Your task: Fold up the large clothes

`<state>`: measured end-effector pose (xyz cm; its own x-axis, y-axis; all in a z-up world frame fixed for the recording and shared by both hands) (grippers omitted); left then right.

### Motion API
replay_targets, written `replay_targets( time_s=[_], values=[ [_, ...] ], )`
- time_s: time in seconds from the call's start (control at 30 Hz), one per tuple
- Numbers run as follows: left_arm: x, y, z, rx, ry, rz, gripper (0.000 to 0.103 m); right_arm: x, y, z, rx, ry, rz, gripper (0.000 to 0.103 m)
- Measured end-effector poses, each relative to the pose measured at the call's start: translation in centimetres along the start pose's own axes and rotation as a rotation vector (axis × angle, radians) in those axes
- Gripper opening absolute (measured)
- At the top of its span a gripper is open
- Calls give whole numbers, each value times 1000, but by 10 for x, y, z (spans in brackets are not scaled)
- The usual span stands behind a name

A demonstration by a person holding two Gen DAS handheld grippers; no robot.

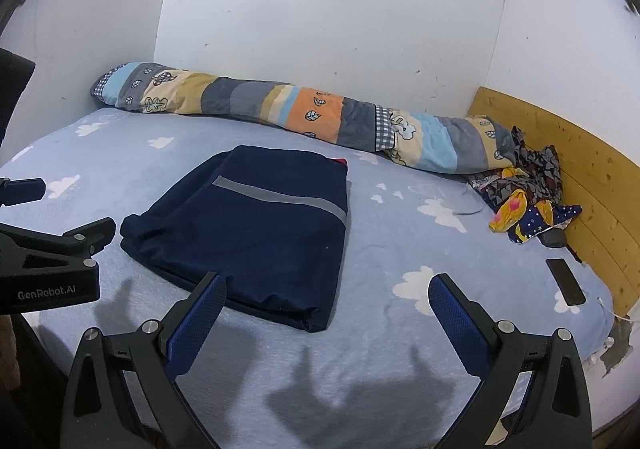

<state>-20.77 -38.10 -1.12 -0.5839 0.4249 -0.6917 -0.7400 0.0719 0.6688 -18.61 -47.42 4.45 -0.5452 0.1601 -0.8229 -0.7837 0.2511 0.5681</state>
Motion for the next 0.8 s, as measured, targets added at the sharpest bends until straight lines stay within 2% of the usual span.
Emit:
replay_targets(
  time_s=[0.8],
  values=[
    [1,2,-5,-19,-31,-9,102,-1,0,-2,0,-2,1,102]
  ],
)
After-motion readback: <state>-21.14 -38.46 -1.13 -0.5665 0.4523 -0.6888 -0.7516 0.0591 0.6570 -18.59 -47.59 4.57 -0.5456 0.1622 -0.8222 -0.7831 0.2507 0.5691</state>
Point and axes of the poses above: each gripper's, at about its wrist camera, not at the fingertips, and y roughly against the way its jaws point, z to its left, x to its underside, the point moved 10 cm from there along -y, roughly the way its jaws point, and after that the axes turned 10 degrees about -y, right-handed, at the moved point
